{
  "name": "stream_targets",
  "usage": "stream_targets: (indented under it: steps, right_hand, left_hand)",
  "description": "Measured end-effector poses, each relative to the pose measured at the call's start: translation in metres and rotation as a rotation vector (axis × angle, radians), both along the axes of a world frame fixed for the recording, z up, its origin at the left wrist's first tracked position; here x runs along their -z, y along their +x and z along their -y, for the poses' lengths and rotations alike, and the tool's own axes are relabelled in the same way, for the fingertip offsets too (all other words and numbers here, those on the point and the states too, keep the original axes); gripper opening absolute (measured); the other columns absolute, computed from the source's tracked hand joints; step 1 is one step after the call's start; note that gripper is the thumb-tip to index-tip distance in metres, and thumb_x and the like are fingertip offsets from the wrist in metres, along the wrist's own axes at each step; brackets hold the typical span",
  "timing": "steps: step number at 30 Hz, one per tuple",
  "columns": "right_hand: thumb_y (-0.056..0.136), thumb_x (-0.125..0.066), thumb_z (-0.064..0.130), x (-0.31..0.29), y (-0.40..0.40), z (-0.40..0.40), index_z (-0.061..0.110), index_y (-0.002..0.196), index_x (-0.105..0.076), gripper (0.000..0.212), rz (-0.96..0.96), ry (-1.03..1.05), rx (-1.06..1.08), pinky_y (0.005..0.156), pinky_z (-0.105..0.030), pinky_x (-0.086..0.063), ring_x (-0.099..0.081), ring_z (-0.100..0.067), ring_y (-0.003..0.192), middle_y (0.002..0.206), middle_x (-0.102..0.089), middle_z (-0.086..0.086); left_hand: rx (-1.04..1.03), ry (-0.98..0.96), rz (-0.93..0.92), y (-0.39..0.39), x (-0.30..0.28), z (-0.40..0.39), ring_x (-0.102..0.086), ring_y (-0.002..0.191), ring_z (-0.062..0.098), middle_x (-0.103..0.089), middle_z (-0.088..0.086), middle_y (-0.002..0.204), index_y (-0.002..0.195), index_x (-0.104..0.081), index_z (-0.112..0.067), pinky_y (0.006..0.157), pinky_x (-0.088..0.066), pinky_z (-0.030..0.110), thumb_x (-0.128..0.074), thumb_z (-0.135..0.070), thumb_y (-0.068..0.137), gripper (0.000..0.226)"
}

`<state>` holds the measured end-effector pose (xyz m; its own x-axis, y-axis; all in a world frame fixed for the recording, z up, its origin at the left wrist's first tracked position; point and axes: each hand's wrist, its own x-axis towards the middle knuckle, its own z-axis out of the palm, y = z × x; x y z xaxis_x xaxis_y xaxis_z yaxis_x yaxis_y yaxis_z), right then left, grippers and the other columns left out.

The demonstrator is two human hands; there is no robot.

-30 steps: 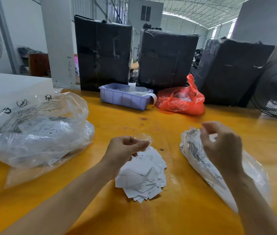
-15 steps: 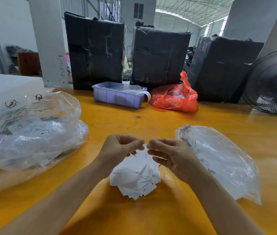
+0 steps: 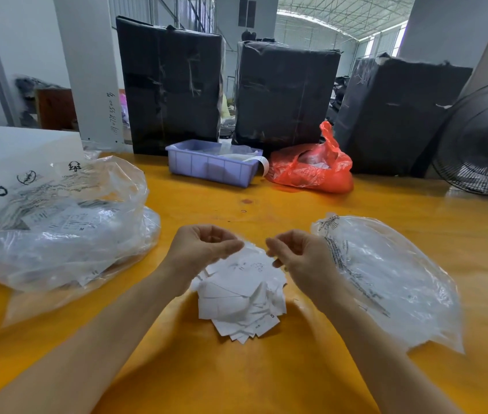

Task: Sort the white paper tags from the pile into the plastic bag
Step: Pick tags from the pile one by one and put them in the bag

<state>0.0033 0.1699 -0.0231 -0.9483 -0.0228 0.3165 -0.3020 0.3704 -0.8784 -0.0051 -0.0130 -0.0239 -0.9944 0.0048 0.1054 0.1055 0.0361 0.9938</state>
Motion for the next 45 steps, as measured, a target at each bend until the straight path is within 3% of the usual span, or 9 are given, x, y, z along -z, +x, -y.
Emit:
stream_targets:
  steps: [8, 13, 19, 23, 26, 30, 34, 38, 45]
  right_hand:
    - [0.083, -0.066, 0.041, 0.018, 0.001, 0.024, 0.011, 0.108, -0.069, 0.038, -0.267, 0.909, -0.217, 0.088, -0.03, -0.043, -0.055, -0.02, 0.104, 0.11, -0.067, -0.003]
    - [0.092, -0.059, 0.015, 0.014, -0.003, 0.006, -0.01, 0.092, -0.065, 0.026, -0.214, 0.853, -0.306, 0.08, -0.043, -0.044, -0.06, -0.03, 0.088, 0.093, -0.067, -0.022]
    - [0.081, -0.062, -0.014, 0.013, -0.004, -0.007, -0.005, 0.099, -0.072, 0.023, -0.059, 0.628, -0.38, 0.075, -0.008, -0.05, -0.068, -0.013, 0.091, 0.106, -0.069, -0.009]
    - [0.086, -0.067, 0.011, 0.013, 0.001, -0.006, 0.005, 0.092, -0.076, 0.012, -0.109, 0.537, -0.269, 0.079, -0.025, -0.053, -0.067, -0.01, 0.086, 0.095, -0.074, -0.005]
    - [0.085, -0.065, 0.04, 0.013, 0.006, 0.009, 0.002, 0.078, -0.071, 0.04, -0.143, 0.723, -0.198, 0.074, -0.039, -0.047, -0.061, -0.024, 0.075, 0.08, -0.069, -0.011]
    - [0.092, -0.051, 0.02, 0.016, 0.006, 0.019, 0.003, 0.063, -0.05, 0.033, -0.266, 0.962, -0.171, 0.065, -0.036, -0.038, -0.043, -0.022, 0.062, 0.07, -0.056, -0.014]
    - [0.09, -0.056, 0.009, 0.008, 0.002, 0.0, -0.006, 0.064, -0.06, 0.031, -0.062, 0.322, 0.044, 0.052, -0.029, -0.036, -0.046, -0.016, 0.053, 0.06, -0.058, -0.017]
    - [0.09, -0.055, 0.001, -0.003, -0.004, -0.022, -0.006, 0.091, -0.063, 0.01, 0.404, -0.617, -0.034, 0.062, -0.03, -0.058, -0.068, -0.03, 0.083, 0.096, -0.067, -0.025]
    - [0.086, -0.054, -0.007, -0.01, -0.001, -0.014, -0.007, 0.091, -0.061, 0.008, 0.47, -0.86, -0.159, 0.056, -0.026, -0.058, -0.07, -0.023, 0.069, 0.079, -0.07, -0.019]
  left_hand:
    - [-0.165, 0.179, 0.057, -0.008, 0.006, 0.009, -0.061, 0.055, 0.011, -0.064, 0.006, 0.06, 0.067, -0.059, -0.007, 0.059, -0.047, 0.023, -0.079, -0.001, 0.066, 0.021]
    - [-0.175, 0.201, 0.051, -0.01, 0.007, 0.01, -0.06, 0.056, 0.011, -0.064, 0.001, 0.058, 0.07, -0.061, -0.008, 0.059, -0.046, 0.023, -0.079, 0.0, 0.067, 0.02]
    - [-0.164, 0.202, 0.049, -0.009, 0.009, 0.007, -0.06, 0.057, 0.012, -0.063, 0.001, 0.059, 0.073, -0.061, -0.008, 0.058, -0.046, 0.021, -0.078, 0.0, 0.068, 0.019]
    - [-0.147, 0.19, 0.043, -0.009, 0.009, 0.004, -0.06, 0.057, 0.012, -0.064, 0.002, 0.062, 0.074, -0.062, -0.008, 0.057, -0.046, 0.02, -0.078, -0.001, 0.068, 0.019]
    - [-0.137, 0.17, 0.031, -0.008, 0.01, 0.002, -0.06, 0.055, 0.011, -0.064, 0.004, 0.064, 0.074, -0.062, -0.008, 0.057, -0.046, 0.02, -0.079, -0.001, 0.068, 0.019]
    - [-0.127, 0.167, 0.023, -0.007, 0.011, 0.001, -0.059, 0.058, 0.013, -0.064, 0.004, 0.065, 0.075, -0.062, -0.008, 0.058, -0.045, 0.022, -0.078, -0.001, 0.068, 0.019]
    - [-0.131, 0.192, 0.024, -0.007, 0.01, 0.001, -0.061, 0.061, 0.013, -0.065, 0.001, 0.065, 0.077, -0.063, -0.009, 0.062, -0.046, 0.024, -0.078, -0.002, 0.068, 0.019]
    - [-0.102, 0.222, 0.036, -0.005, 0.008, -0.002, -0.061, 0.062, 0.014, -0.066, 0.001, 0.066, 0.079, -0.064, -0.01, 0.063, -0.046, 0.024, -0.079, -0.003, 0.067, 0.02]
    - [-0.041, 0.163, 0.042, 0.0, 0.008, -0.016, -0.064, 0.055, 0.005, -0.068, -0.009, 0.058, 0.081, -0.063, -0.013, 0.06, -0.046, 0.021, -0.081, -0.004, 0.063, 0.026]
